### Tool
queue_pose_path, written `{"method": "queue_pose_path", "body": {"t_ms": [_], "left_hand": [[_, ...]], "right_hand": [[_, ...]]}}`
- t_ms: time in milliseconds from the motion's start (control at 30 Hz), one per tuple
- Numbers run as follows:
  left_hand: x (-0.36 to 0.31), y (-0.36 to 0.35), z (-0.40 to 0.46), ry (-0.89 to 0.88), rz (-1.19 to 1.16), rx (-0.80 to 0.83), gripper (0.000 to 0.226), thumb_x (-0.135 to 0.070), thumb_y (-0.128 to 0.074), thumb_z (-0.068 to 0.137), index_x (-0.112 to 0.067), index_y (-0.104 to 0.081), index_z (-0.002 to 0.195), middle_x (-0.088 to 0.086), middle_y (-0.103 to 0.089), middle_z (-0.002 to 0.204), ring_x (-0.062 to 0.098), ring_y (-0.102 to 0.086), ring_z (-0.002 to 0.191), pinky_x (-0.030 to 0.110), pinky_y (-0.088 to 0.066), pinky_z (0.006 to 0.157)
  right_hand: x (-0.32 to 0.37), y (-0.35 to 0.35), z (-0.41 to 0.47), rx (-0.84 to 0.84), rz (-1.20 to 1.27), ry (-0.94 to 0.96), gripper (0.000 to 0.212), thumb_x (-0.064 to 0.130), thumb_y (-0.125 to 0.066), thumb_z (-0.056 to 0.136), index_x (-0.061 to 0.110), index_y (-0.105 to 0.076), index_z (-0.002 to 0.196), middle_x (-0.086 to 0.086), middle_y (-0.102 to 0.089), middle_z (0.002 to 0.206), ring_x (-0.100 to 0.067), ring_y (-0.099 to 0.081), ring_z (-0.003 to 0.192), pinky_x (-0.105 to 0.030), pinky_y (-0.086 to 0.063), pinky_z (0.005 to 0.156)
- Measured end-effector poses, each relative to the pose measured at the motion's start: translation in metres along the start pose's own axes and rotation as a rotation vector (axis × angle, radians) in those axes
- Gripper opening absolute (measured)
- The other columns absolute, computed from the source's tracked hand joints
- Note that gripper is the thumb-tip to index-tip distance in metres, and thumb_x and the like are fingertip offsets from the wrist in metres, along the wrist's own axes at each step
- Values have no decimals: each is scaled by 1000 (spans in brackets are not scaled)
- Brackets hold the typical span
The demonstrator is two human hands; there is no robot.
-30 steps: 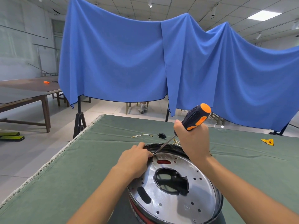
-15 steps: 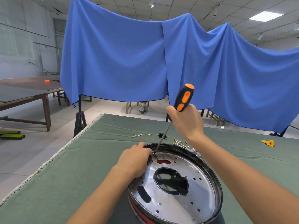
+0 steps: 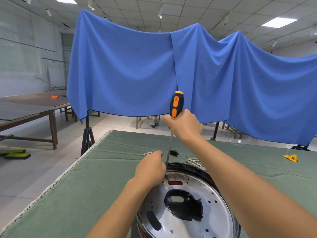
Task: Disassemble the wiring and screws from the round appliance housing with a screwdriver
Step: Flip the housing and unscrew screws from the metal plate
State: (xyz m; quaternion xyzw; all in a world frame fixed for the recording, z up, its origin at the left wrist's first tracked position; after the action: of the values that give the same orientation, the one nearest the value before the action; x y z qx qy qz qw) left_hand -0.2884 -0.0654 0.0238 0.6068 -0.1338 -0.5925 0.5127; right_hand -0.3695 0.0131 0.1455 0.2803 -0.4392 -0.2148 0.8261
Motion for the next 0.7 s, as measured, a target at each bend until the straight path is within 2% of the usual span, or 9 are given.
{"method": "queue_pose_path", "body": {"t_ms": [67,133,167,233,300,400,467,567,700], "left_hand": [[-6,-3,9,33,-157,-2,33,-20,-45,95,-15,-55,127,6,-61,123,26,-55,115,38,-45,96],[-8,-9,14,19,-233,-8,18,-26,-48,96,-18,-64,95,9,-67,95,32,-60,98,38,-48,84],[-8,-11,16,11,-245,-13,23,-27,-49,96,-20,-60,77,11,-63,82,35,-59,90,37,-46,77],[-5,-13,18,21,-249,-30,37,-29,-52,95,-21,-48,59,11,-58,69,36,-54,77,36,-42,68],[-3,-13,17,31,-258,-36,36,-29,-54,95,-17,-54,61,6,-59,66,32,-54,73,34,-44,70],[-1,-13,16,24,-257,-44,29,-30,-54,95,-10,-70,82,10,-71,86,28,-63,87,39,-51,83],[-2,-13,16,3,-257,-50,28,-31,-55,94,-10,-72,87,10,-70,82,29,-63,84,41,-51,81],[-2,-13,16,-7,-250,-59,28,-32,-56,94,-11,-72,85,11,-68,75,29,-60,75,39,-51,75],[-4,-13,14,-24,-233,-57,29,-33,-55,94,-12,-71,83,9,-67,73,27,-60,72,38,-50,72]], "right_hand": [[0,-3,3,2,-5,7,19,33,-55,78,18,-52,67,1,-55,61,-16,-46,53,-24,-34,53],[-3,-4,5,9,-3,18,21,34,-55,79,20,-50,64,2,-53,59,-14,-45,52,-23,-32,52],[-3,-5,6,14,-2,26,22,35,-55,79,20,-49,64,3,-53,59,-14,-45,52,-23,-31,51],[-3,-5,8,40,-2,39,22,37,-55,79,20,-51,66,3,-58,63,-14,-46,52,-23,-31,50],[0,-4,9,86,-12,50,22,41,-57,78,21,-55,70,3,-63,66,-13,-50,55,-23,-33,50],[9,7,12,72,-3,70,30,48,-62,74,20,-53,67,3,-60,61,-18,-59,59,-24,-39,53],[16,24,15,-12,-1,82,34,49,-63,72,19,-48,64,3,-57,62,-21,-60,63,-26,-37,54],[30,44,16,-90,-166,162,42,54,-64,74,19,-44,64,4,-51,62,-18,-51,59,-25,-26,50],[47,53,17,-23,-360,181,60,78,-51,73,19,-51,60,2,-58,63,-18,-57,63,-24,-29,50]]}}
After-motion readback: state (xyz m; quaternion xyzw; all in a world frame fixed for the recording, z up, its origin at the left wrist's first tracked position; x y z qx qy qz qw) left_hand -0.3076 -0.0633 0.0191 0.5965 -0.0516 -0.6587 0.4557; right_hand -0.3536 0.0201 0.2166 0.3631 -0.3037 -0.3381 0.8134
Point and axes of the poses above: each hand's wrist, its own z-axis towards the middle knuckle, its own y-axis out of the back of the hand, x = y × z, the point moved 6 cm from there along z, towards the middle knuckle
